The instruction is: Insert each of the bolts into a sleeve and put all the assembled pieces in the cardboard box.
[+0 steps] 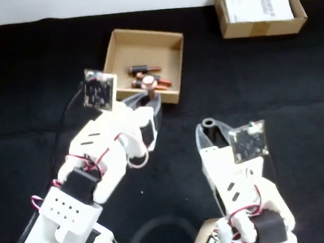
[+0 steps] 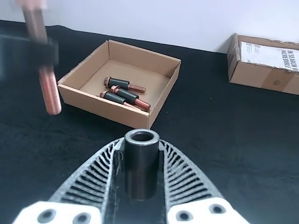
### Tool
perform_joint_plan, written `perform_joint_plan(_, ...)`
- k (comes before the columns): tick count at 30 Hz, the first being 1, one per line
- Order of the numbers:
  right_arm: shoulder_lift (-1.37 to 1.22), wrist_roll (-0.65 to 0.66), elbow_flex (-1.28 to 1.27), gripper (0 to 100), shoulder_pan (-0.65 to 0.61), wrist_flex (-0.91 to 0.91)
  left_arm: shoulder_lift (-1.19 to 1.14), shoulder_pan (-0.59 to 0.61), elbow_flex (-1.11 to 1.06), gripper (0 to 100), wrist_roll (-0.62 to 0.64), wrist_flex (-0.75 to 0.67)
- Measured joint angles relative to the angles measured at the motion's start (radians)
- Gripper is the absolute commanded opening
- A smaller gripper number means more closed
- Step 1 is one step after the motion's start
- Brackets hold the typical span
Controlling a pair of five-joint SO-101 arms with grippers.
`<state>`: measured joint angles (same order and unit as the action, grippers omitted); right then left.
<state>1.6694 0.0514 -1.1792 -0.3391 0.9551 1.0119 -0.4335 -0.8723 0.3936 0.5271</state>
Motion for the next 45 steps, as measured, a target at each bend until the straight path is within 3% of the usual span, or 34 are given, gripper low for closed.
perform_joint_plan(6, -0.068, 0.000, -0.089, 0.8, 0.000, -0.164, -0.152, -0.009, 0.218, 1, 0.018, -0.005)
perform_joint_plan(14, -0.160, 0.000, -0.094, 0.8, 0.000, -0.267, -0.333, -0.094, 0.327, 1, 0.153, -0.005)
perform_joint_plan(23, -0.184, 0.000, -0.094, 0.8, -0.051, -0.272, -0.414, -0.199, 0.328, 1, 0.161, -0.011)
perform_joint_plan(39, -0.184, 0.000, -0.094, 0.8, -0.054, -0.247, -0.433, -0.199, 0.379, 1, 0.161, -0.006)
perform_joint_plan(45, -0.184, 0.000, -0.094, 0.8, -0.054, -0.244, -0.433, -0.199, 0.402, 1, 0.081, -0.002)
